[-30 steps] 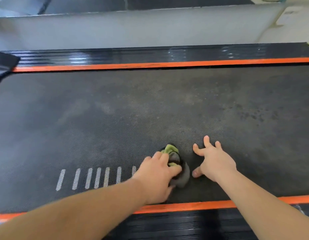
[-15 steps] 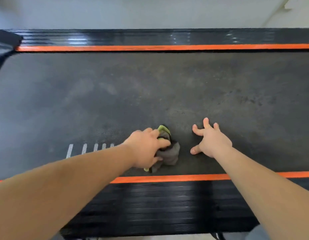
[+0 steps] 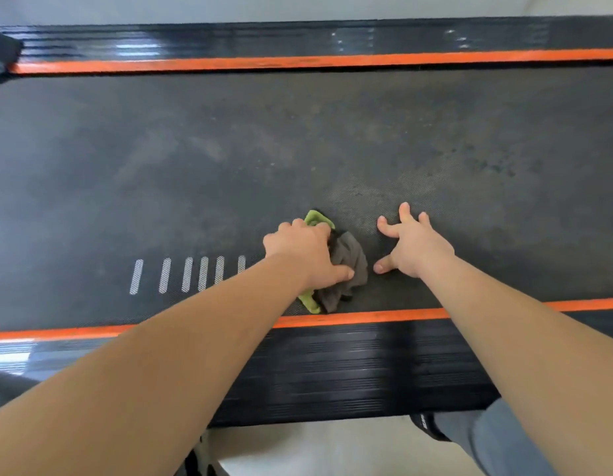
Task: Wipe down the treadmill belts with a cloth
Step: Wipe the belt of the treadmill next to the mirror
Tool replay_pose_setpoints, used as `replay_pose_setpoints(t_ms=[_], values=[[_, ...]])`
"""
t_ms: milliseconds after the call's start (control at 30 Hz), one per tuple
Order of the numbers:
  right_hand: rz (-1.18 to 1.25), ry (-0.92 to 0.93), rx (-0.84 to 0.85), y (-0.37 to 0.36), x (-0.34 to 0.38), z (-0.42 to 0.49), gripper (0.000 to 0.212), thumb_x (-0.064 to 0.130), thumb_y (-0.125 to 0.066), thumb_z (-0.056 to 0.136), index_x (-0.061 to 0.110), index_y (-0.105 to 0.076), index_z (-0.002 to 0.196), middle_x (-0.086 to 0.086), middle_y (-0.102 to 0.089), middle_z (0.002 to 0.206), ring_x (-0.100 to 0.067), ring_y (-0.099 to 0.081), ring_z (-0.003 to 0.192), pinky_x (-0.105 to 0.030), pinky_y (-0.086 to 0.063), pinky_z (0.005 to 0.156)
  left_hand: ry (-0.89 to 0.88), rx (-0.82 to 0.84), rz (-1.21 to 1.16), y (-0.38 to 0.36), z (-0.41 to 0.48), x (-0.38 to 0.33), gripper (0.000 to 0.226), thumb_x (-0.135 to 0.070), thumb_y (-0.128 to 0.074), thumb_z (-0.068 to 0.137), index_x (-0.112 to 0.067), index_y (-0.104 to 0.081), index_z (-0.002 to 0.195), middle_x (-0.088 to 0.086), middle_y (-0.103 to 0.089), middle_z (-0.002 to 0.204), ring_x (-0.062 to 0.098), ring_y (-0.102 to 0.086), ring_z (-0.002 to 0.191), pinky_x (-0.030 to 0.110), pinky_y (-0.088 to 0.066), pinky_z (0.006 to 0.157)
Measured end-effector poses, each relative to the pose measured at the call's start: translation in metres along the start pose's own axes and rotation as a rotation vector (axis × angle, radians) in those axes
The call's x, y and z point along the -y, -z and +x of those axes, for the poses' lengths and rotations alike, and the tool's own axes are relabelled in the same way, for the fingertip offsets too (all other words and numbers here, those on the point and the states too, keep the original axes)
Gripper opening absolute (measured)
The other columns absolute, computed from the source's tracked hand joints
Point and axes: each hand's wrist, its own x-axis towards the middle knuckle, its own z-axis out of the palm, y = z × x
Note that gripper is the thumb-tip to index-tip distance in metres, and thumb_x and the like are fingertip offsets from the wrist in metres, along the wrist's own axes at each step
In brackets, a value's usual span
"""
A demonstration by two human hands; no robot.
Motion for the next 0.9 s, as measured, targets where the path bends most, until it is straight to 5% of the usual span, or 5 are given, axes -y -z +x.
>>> replay_pose_setpoints(t_ms=[133,300,500,667,900], values=[[-0.023,-0.022,-0.011,0.003,0.003,-0.001,0.105,0.048,-0.083,0.082,0.056,-0.010,0.157,0.014,0.022,0.168,-0.026,0.016,0.157,-0.059,-0.045,0.106,-0.058,-0.106,-0.103,0.019,0.005,0.010,0.048,-0.050,-0.071,0.083,-0.031,-0.053,0.124,0.003,-0.058,0.120,0.030,-0.058,0.113,0.037,-0.046,0.077],[-0.043,-0.019,-0.022,0.004,0.005,-0.003,0.105,0.046,-0.083,0.082,0.056,-0.012,0.158,0.012,0.019,0.169,-0.027,0.013,0.158,-0.056,-0.051,0.099,-0.012,-0.503,-0.085,0.075,-0.005,0.031,0.049,-0.061,-0.069,0.084,-0.033,-0.050,0.119,-0.001,-0.050,0.116,0.025,-0.050,0.111,0.039,-0.044,0.077],[-0.014,-0.009,-0.021,0.003,0.002,-0.004,0.105,0.046,-0.083,0.082,0.057,-0.011,0.157,0.013,0.022,0.168,-0.026,0.017,0.157,-0.057,-0.046,0.104,-0.229,0.010,0.039,0.020,-0.031,0.015,0.078,-0.073,-0.067,0.078,-0.043,-0.041,0.145,0.001,-0.039,0.139,0.030,-0.045,0.131,0.047,-0.048,0.103],[-0.005,0.004,-0.030,0.001,-0.001,-0.002,0.103,0.047,-0.081,0.084,0.056,-0.009,0.157,0.013,0.023,0.168,-0.027,0.018,0.157,-0.058,-0.042,0.108,-0.314,-0.207,0.255,-0.001,-0.002,0.021,0.114,-0.078,-0.063,0.076,-0.044,0.005,0.161,0.006,0.023,0.168,0.038,0.010,0.155,0.062,-0.012,0.124],[0.004,-0.006,-0.039,0.002,0.000,-0.002,0.103,0.048,-0.083,0.082,0.058,-0.011,0.156,0.016,0.022,0.167,-0.023,0.018,0.156,-0.052,-0.044,0.106,-0.443,-0.210,0.290,-0.024,0.014,-0.009,0.046,-0.054,-0.052,0.095,-0.031,-0.052,0.136,0.004,-0.042,0.139,0.032,-0.033,0.132,0.046,-0.043,0.100]])
